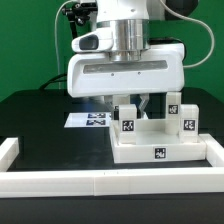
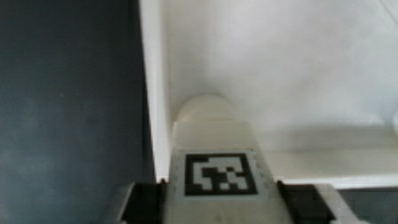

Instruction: Assemble square table

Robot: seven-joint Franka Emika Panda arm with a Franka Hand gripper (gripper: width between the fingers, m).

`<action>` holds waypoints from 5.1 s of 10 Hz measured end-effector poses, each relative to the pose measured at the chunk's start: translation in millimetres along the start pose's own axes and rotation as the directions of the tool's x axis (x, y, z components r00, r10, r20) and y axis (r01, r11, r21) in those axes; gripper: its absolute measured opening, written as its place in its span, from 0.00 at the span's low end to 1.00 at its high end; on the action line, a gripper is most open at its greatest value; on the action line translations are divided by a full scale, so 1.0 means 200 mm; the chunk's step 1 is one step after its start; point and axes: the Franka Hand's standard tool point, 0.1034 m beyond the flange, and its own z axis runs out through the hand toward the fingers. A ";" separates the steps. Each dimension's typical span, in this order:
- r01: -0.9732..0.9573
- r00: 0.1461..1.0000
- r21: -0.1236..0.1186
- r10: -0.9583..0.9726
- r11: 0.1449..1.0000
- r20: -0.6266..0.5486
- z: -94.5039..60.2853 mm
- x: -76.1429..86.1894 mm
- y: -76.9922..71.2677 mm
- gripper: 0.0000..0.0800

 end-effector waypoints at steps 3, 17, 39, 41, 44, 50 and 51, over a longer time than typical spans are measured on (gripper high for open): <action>-0.361 0.932 0.011 0.361 0.932 0.001 0.00 0.00 -0.01 0.36; -0.475 0.880 0.018 0.475 0.880 0.014 0.01 -0.01 -0.04 0.81; 0.023 0.999 -0.008 -0.023 1.000 0.036 0.00 0.00 0.00 0.36; -0.216 0.976 -0.003 0.216 0.976 0.035 0.01 0.00 -0.01 0.36; -0.535 0.844 -0.009 0.535 0.845 0.034 0.01 0.00 -0.03 0.36; -0.873 0.486 -0.037 0.873 0.487 0.045 0.01 -0.01 -0.05 0.36; -0.895 0.444 -0.033 0.895 0.445 0.049 0.01 -0.01 -0.05 0.36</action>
Offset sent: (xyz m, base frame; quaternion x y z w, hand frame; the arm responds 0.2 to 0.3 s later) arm -0.0053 -0.0009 -0.0089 -0.0214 -0.0129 0.2986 0.9540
